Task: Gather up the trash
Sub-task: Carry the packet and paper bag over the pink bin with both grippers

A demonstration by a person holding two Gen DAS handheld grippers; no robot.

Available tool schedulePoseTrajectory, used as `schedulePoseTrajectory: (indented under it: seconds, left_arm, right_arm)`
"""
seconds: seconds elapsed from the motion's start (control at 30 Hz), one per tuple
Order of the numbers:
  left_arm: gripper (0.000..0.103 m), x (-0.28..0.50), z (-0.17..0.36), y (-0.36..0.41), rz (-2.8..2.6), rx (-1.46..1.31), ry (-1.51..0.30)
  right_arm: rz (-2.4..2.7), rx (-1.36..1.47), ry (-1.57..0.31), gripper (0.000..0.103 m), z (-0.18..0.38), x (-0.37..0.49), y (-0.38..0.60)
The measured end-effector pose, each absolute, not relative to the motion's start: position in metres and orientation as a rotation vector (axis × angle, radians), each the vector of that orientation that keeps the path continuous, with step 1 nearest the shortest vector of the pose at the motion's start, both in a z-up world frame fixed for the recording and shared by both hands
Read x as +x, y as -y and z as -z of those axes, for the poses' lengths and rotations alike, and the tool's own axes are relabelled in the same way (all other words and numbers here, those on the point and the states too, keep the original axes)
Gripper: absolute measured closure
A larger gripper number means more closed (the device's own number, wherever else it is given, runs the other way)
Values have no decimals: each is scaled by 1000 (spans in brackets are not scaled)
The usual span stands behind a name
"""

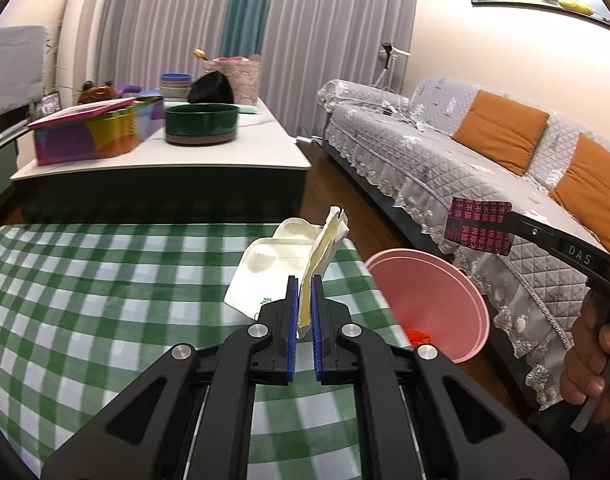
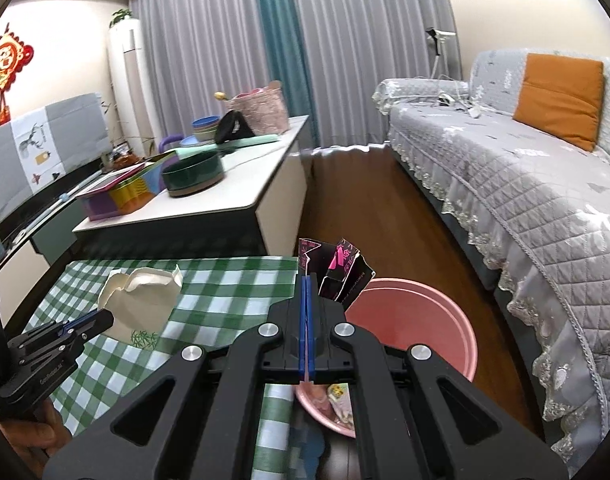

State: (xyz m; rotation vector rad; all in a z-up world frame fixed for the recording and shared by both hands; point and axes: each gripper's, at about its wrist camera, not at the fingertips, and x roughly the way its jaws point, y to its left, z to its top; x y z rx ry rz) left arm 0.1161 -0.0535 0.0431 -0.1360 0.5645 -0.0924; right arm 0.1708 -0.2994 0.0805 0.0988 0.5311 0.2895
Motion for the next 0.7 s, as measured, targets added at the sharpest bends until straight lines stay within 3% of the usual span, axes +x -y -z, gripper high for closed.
schedulePoseTrajectory:
  seconds: [0.7]
  left_arm:
    - [97, 190, -55, 145, 258, -92, -573]
  right_arm:
    - [-145, 190, -561, 103, -66, 212, 356]
